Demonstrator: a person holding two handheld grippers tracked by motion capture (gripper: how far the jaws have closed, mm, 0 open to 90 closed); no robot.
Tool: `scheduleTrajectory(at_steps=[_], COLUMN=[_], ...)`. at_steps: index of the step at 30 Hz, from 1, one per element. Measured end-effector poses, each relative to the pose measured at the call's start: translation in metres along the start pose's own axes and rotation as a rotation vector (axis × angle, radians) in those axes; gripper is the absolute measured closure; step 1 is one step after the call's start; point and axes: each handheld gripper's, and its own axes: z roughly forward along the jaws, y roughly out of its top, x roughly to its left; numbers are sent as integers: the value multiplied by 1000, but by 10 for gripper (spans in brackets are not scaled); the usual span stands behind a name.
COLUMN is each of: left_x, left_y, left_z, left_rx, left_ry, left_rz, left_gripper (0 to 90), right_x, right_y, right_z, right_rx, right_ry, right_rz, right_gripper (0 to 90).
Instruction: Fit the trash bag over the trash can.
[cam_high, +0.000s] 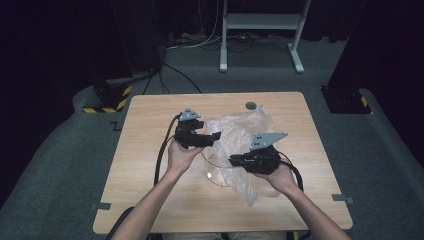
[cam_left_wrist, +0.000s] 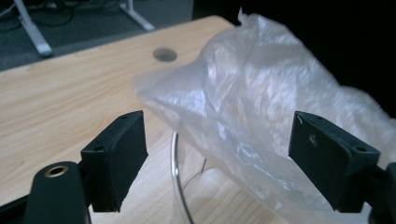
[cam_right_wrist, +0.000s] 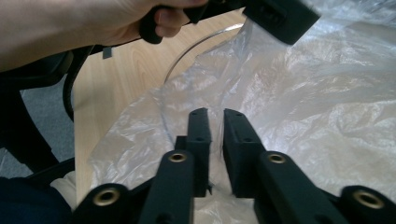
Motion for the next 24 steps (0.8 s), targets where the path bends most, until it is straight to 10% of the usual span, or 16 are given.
scheduleTrajectory(at_steps=[11,16,24], left_x=[-4,-6,-5], left_y=[-4,-8,-17], left_z=[7,3,-12], left_rx=[72,86,71], left_ry=[36,46,25], left_rz=[20,25,-33], left_gripper=[240,257,269], right_x=[-15,-35,-59], right_y=[0,-4,-2], right_z=[-30,-37,-20], right_rx=[-92,-131,-119], right_ry=[-135,-233,-261], right_rz=[78,164,228], right_gripper=[512,479,465])
